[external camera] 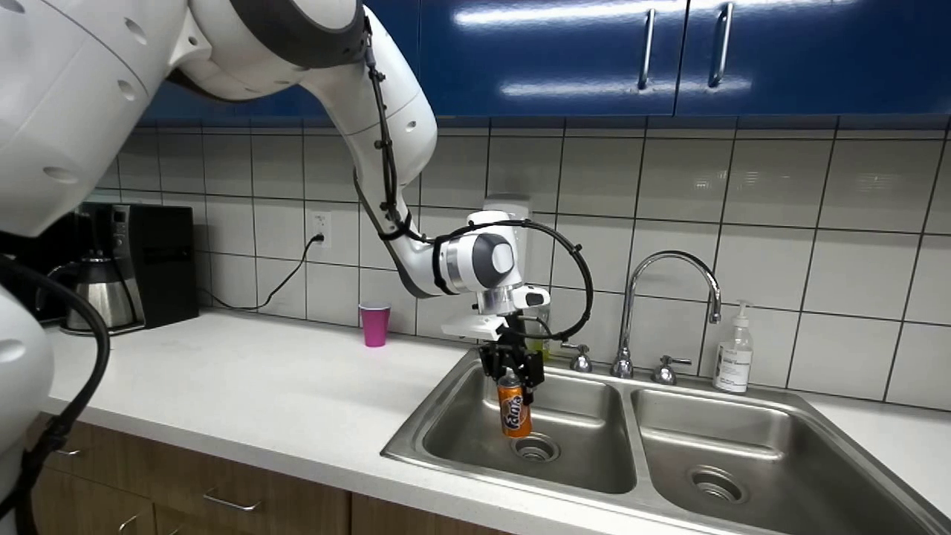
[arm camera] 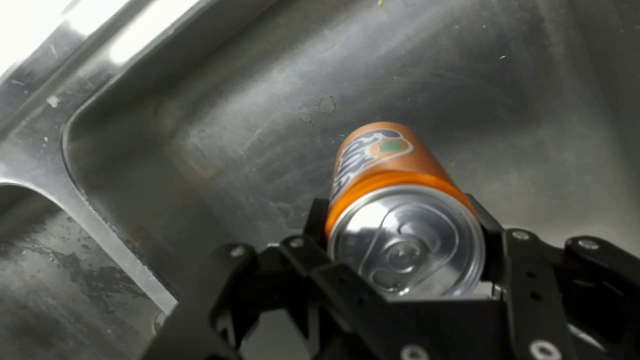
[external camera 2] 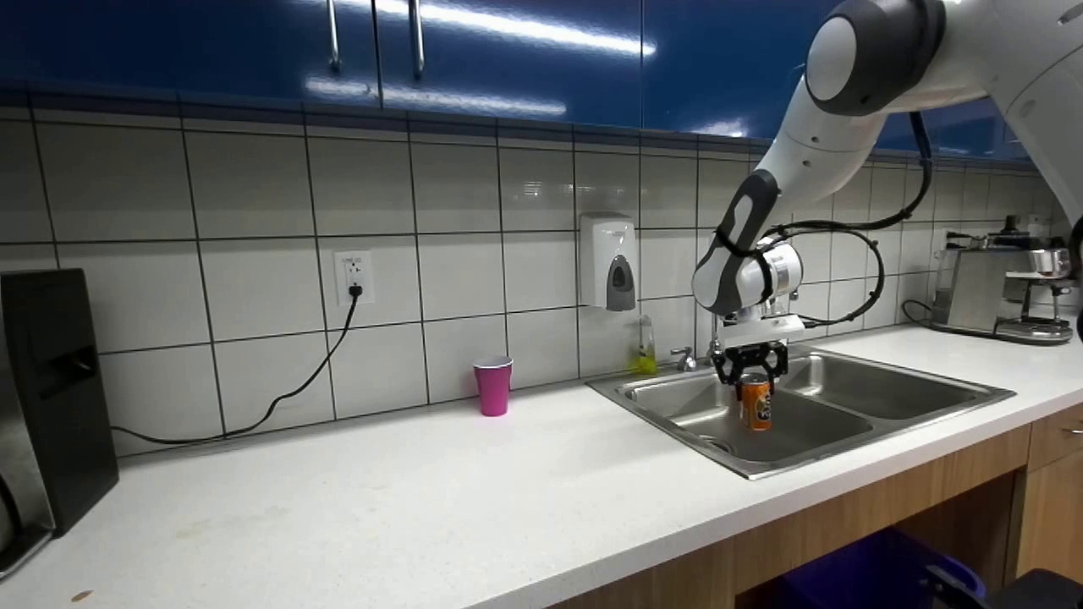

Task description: Put the can inside the sink

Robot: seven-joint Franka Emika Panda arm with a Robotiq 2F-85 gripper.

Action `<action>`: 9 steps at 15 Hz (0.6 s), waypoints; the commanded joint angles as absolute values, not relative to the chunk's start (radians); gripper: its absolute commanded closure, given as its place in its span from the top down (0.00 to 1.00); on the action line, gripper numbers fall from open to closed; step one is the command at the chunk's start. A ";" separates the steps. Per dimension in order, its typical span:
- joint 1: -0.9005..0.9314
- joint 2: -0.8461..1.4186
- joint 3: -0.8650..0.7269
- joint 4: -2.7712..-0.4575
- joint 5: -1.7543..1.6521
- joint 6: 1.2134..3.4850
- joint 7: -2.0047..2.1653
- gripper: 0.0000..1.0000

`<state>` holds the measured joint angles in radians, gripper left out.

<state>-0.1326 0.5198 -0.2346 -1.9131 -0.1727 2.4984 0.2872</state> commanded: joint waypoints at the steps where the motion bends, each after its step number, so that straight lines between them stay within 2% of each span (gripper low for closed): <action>1: -0.161 0.580 -0.235 -1.843 -0.138 2.506 0.246 0.39; 9: -0.200 0.699 -0.232 -1.760 -0.091 2.502 0.220 0.39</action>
